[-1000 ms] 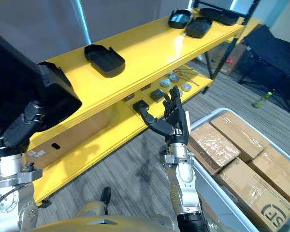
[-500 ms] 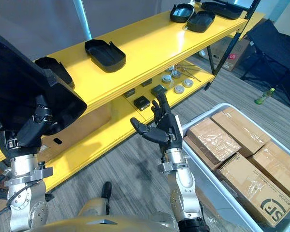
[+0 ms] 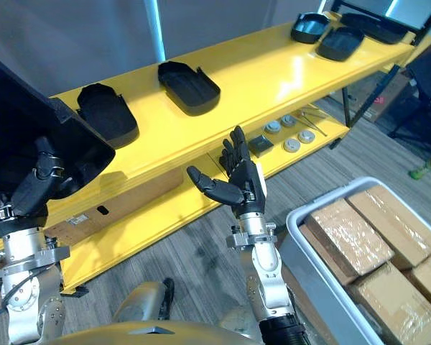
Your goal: Walk over and take three plastic housings, then place them on the shelf
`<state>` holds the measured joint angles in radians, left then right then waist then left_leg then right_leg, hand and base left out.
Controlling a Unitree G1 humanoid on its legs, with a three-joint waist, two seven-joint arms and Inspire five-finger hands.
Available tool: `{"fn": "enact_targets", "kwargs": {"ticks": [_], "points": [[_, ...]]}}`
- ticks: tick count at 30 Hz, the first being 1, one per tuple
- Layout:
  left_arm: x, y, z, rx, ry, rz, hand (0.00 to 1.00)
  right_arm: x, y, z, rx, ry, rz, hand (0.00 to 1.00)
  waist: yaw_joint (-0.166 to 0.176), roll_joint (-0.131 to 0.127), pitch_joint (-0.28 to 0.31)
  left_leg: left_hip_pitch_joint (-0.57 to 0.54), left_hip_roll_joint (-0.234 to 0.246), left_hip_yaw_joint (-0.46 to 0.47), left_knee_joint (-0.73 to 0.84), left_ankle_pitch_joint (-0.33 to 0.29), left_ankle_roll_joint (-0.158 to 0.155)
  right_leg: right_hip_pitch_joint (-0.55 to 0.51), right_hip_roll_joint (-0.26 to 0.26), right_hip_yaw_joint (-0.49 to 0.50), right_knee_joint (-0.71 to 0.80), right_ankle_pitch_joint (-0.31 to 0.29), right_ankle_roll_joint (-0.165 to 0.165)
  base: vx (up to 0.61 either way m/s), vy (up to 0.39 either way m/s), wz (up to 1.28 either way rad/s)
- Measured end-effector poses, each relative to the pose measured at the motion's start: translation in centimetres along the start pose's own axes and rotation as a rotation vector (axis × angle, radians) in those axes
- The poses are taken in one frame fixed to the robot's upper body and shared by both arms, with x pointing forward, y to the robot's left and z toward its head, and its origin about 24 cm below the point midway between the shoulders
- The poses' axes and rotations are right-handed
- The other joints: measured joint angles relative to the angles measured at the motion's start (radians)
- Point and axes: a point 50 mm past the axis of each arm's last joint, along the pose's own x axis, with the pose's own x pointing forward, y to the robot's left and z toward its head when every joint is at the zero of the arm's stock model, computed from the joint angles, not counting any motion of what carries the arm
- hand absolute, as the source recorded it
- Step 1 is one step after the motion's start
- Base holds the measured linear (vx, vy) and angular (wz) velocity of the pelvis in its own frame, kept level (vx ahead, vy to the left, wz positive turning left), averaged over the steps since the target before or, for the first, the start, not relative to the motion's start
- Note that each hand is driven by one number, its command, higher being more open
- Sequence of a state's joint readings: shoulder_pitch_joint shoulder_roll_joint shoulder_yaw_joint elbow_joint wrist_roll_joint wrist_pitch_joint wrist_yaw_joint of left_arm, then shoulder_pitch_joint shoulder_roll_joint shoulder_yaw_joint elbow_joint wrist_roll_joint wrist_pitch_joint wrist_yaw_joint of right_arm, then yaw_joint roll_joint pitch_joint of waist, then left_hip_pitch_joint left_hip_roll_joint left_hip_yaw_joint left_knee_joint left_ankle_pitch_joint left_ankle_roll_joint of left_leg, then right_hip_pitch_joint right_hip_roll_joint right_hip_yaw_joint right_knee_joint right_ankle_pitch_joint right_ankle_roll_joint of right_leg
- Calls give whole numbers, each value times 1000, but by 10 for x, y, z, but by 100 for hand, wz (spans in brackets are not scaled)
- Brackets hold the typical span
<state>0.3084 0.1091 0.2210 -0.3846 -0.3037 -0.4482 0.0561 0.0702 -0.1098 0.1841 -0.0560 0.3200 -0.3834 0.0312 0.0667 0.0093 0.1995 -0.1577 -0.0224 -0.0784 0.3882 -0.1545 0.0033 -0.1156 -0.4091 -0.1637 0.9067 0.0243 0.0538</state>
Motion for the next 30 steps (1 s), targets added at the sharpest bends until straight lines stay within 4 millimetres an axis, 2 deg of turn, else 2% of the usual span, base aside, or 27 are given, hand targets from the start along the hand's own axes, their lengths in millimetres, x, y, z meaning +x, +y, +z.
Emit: {"fn": "enact_targets", "kwargs": {"ticks": [1,2,3,4,5,6,7,8,9,11,12,13,14,16,18,22,27,28,29,30], "points": [[3,2,2,11,-11,3,0,5,2,5,-3,-37,13,100,-7,5,2,17,0,-22,-6,-8,7,-27,32,16,29,-104,-3,297,34,56],[8,3,3,12,-34,15,0,15,2,15,-17,-89,34,100,-18,3,-1,41,3,-56,-18,-15,11,-51,95,34,-10,-198,1,218,24,58],[11,2,4,1,-45,13,0,19,1,21,-27,-118,37,100,-19,14,3,51,5,-71,-27,-16,11,-60,128,41,-59,-226,1,254,11,83],[18,-2,4,-19,-66,2,0,25,-4,36,-53,-186,33,100,-21,15,2,70,5,-105,-41,-15,8,-65,201,79,-200,-252,2,249,-60,95],[23,-5,3,-33,-76,-6,0,28,-7,50,-75,-249,29,100,-26,13,0,77,1,-131,-42,-10,-2,-65,249,131,-305,-251,4,313,-133,136],[25,-7,2,-43,-77,-13,0,30,-12,69,-105,-331,30,100,-38,-3,-10,81,-13,-177,-38,-16,-13,-67,285,184,-424,-234,16,274,-161,128],[25,-7,2,-44,-72,-21,0,29,-13,78,-120,-376,30,100,-45,-9,-13,80,-26,-202,-35,-19,-18,-67,288,192,-480,-207,21,296,-209,141],[25,-8,1,-49,-63,-37,0,28,-16,93,-141,-453,33,100,-46,-31,-25,79,-57,-231,-21,-39,-39,-65,284,189,-554,-81,10,301,-257,118],[20,-9,-4,-67,-37,-22,0,29,-17,103,-163,-501,44,100,-43,-11,-33,80,-48,-252,4,-65,-58,-37,281,155,-561,-110,32,296,-256,96],[13,-11,-8,-82,-4,-11,0,31,-18,106,-175,-516,50,100,-38,23,-52,79,-6,-241,2,-72,-67,9,307,105,-614,-108,19,241,-214,59],[11,-12,-9,-85,6,-24,0,31,-20,108,-179,-520,49,100,-40,31,-57,84,16,-218,-15,-71,-67,33,315,77,-639,-107,12,176,-164,59],[11,-14,-10,-87,9,-38,0,31,-22,110,-187,-525,47,100,-42,35,-60,87,34,-189,-30,-69,-67,49,320,56,-653,-108,7,130,-136,78],[10,-17,-10,-90,9,-88,0,30,-30,114,-207,-538,25,100,-43,37,-61,95,70,-97,-65,-48,-63,79,321,15,-678,-111,-1,115,-121,69],[11,-20,-10,-99,6,-131,0,28,-39,120,-230,-554,-13,100,-46,36,-62,96,85,0,-97,-17,-54,98,308,-23,-695,-112,-3,71,-70,68],[11,-24,-10,-109,2,-161,0,25,-47,123,-248,-565,-52,100,-42,36,-65,103,75,20,-138,15,-53,100,292,-39,-705,-111,-2,15,0,44],[10,-28,-12,-130,21,-175,0,20,-48,114,-182,-537,-90,100,-38,35,-66,133,61,14,-212,58,-54,122,281,-51,-739,-96,3,-5,22,13],[4,-34,-16,-141,66,-194,0,-5,-55,82,-55,-365,-154,100,-52,38,-74,129,54,18,-235,65,-48,136,264,-82,-755,-89,9,-33,27,15],[3,-36,-17,-148,70,-196,0,-8,-57,77,-50,-333,-165,100,-57,37,-73,126,63,49,-238,55,-44,136,252,-95,-752,-89,10,-35,61,44],[2,-38,-17,-153,71,-200,0,-10,-57,74,-46,-313,-170,100,-67,35,-73,113,84,118,-225,42,-44,136,236,-113,-750,-89,10,-44,97,68],[2,-43,-18,-163,73,-211,0,-11,-60,74,-29,-307,-169,100,-81,28,-66,73,106,168,-163,30,-32,135,205,-143,-742,-89,12,-43,104,67]]}}
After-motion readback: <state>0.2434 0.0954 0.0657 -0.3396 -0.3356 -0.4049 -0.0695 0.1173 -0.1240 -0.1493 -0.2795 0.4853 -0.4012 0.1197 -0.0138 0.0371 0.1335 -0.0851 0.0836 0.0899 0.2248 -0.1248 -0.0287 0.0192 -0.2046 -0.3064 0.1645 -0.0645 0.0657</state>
